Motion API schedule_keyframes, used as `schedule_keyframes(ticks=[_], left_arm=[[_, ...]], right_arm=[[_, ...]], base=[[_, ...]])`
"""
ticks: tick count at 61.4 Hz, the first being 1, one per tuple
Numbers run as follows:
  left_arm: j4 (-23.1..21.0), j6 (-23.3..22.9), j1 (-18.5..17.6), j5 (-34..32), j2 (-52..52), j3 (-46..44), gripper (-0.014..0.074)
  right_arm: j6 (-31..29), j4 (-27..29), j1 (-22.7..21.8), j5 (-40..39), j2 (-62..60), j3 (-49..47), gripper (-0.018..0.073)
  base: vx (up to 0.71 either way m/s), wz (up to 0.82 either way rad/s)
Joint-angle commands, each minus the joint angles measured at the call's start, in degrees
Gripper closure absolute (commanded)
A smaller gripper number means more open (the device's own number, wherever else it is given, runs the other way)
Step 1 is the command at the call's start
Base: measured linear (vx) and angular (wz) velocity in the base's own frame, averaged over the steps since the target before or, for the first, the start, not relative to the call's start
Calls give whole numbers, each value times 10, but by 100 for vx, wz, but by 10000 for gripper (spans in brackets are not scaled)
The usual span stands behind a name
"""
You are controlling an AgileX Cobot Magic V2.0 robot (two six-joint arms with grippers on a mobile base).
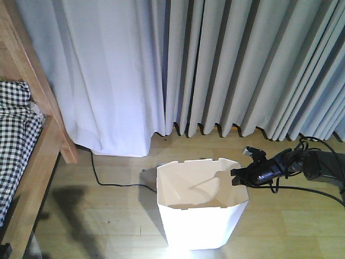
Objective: Move trash bin to bedside with robot
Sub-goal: 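Lower the bin to the floor near the bed with the right gripper, then open the right gripper and lift it away from the bin rim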
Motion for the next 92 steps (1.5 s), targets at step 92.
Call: schedule_keyframes(ticks=[92], left_arm=[[0,-3,2,-40,-11,10,603]], right_arm=[[36,-147,-79,131,-117,16,36]], base=[[0,0]])
